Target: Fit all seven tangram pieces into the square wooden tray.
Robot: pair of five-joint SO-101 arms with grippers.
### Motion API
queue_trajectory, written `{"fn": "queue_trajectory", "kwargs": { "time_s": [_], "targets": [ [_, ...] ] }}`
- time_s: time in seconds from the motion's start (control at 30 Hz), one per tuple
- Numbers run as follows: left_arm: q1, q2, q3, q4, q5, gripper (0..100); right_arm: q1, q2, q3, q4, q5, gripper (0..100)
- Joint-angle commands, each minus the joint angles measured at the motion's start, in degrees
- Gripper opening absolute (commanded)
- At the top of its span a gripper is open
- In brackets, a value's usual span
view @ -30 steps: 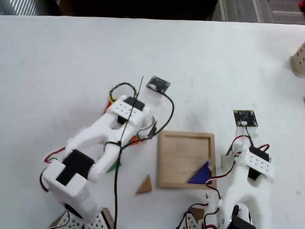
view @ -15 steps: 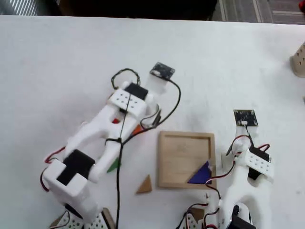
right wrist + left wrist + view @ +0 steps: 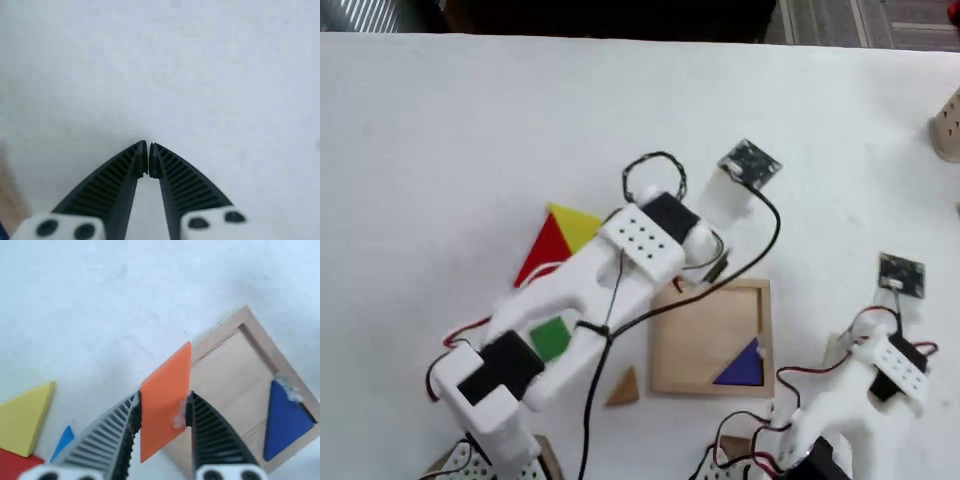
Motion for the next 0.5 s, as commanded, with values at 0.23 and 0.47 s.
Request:
{"fn": "queue_trajectory", "kwargs": {
  "time_s": [0.23, 0.47],
  "targets": [
    [7.0, -0.3, 14.6, -21.1, 0.0, 4, 21.3, -1.8, -4.8, -4.2, -0.3, 2.1],
    [8.7, -0.3, 16.3, -22.7, 0.1, 12, 29.8, -1.3, -12.5, -9.2, 1.0, 2.1]
  ]
}}
